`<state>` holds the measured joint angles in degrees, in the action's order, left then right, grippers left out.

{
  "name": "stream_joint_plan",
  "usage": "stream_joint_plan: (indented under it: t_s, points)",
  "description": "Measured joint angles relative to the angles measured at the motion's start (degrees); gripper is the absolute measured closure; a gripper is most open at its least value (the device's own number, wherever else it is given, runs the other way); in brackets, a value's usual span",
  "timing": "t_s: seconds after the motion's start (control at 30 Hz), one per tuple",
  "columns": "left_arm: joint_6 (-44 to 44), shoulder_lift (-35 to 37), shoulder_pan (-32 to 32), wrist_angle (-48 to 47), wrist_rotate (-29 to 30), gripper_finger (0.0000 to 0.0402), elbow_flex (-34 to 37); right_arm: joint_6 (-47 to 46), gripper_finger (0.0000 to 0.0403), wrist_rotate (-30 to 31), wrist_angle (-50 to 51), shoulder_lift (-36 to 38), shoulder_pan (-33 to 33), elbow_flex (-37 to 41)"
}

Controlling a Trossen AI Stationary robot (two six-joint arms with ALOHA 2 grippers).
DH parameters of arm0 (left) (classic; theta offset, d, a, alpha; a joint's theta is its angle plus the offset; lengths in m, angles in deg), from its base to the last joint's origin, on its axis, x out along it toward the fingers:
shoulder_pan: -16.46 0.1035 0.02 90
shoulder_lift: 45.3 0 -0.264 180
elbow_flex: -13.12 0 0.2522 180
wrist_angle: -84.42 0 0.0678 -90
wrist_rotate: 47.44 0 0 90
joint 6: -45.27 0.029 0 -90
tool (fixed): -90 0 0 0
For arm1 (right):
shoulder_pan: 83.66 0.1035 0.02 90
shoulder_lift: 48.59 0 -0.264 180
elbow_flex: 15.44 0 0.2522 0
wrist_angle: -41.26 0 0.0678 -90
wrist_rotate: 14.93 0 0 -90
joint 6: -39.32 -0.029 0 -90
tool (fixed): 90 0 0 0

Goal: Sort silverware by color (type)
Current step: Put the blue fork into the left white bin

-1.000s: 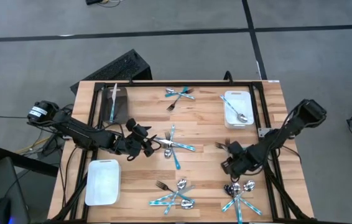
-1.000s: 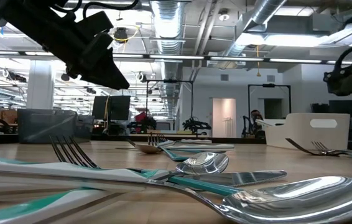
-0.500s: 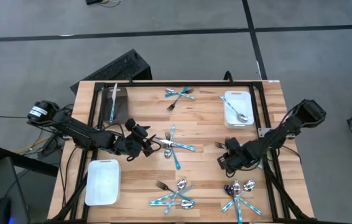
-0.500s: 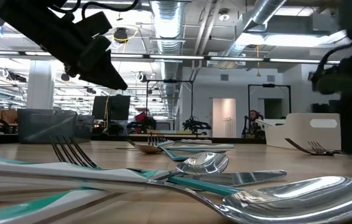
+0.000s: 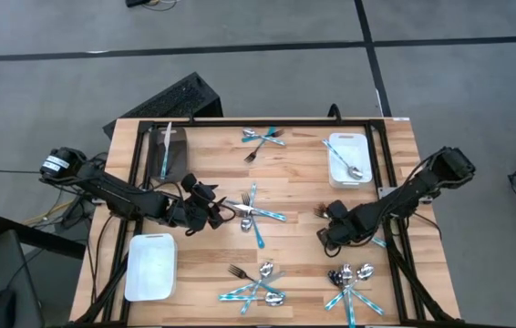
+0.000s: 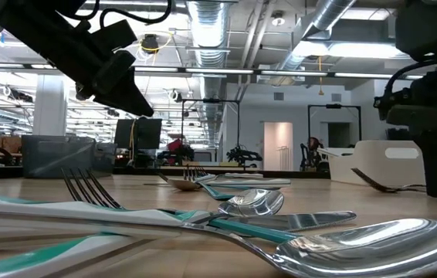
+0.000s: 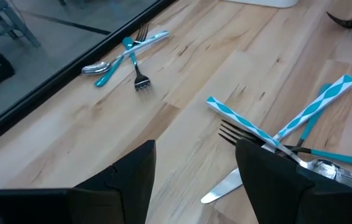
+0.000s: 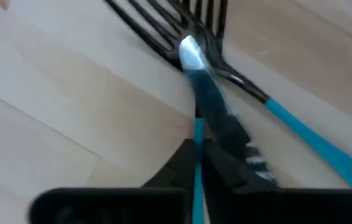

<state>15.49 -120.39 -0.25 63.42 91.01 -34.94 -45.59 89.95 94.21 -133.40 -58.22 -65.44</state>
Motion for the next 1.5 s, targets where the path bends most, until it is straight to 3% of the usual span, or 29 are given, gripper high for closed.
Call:
stream_joint_plan:
  t_s: [0.17,0.43,0.7,0.83,0.93,1.03,1.27,1.5]
  points:
    - [-0.04,0.0,0.0,0.05,0.0,0.0191,0.0,5.34,0.0382,0.52,-2.91,4.82,-0.1,0.53]
    - [-2.68,0.0,0.0,0.2,0.44,0.0191,0.0,10.63,0.0388,7.19,-4.79,14.84,1.75,0.33]
    - [-4.61,0.0,0.02,3.21,2.36,0.0191,0.0,15.66,0.0386,21.7,-6.96,20.04,6.04,0.29]
    - [-1.41,0.0,0.02,8.34,0.63,0.0191,0.0,25.4,0.0386,32.07,-16.32,18.68,8.13,0.19]
    - [0.09,0.0,0.02,12.91,-1.45,0.0191,0.0,32.3,0.0386,35.77,-24.0,16.14,8.16,0.18]
    - [1.36,0.0,0.02,14.92,-2.26,0.0191,0.0,33.45,0.0383,35.06,-25.89,13.82,7.16,0.16]
    - [1.03,0.0,0.02,14.15,-2.61,0.0191,0.0,30.64,0.0333,21.19,-21.2,7.32,3.52,0.14]
    - [0.96,0.0,0.04,14.04,-2.61,0.0191,0.0,31.44,0.0285,14.65,-17.85,1.21,-0.95,0.09]
